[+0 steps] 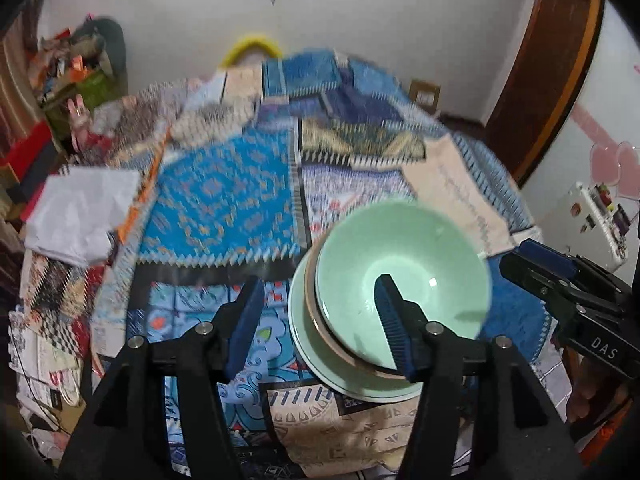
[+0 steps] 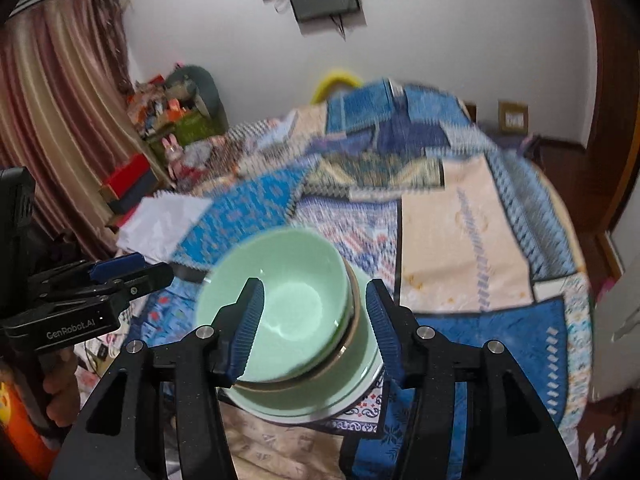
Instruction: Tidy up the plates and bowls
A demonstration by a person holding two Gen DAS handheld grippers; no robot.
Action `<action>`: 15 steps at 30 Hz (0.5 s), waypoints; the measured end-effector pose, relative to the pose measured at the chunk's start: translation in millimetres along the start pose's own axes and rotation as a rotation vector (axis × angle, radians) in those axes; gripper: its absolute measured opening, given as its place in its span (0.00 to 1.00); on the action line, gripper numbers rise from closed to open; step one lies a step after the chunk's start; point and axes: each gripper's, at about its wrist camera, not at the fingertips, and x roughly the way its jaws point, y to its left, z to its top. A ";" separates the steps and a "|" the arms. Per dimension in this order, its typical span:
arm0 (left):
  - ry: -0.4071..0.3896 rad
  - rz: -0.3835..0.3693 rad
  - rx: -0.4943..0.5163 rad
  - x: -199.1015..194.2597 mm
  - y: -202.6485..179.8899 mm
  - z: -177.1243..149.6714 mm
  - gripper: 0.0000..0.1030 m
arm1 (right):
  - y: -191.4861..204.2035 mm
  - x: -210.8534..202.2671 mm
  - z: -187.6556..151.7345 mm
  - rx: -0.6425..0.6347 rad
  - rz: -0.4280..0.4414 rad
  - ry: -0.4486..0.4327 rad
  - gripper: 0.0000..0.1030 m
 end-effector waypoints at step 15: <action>-0.434 0.005 0.048 -144.3 -17.7 7.4 0.87 | 47.7 -105.1 18.6 -0.131 0.022 -0.345 0.71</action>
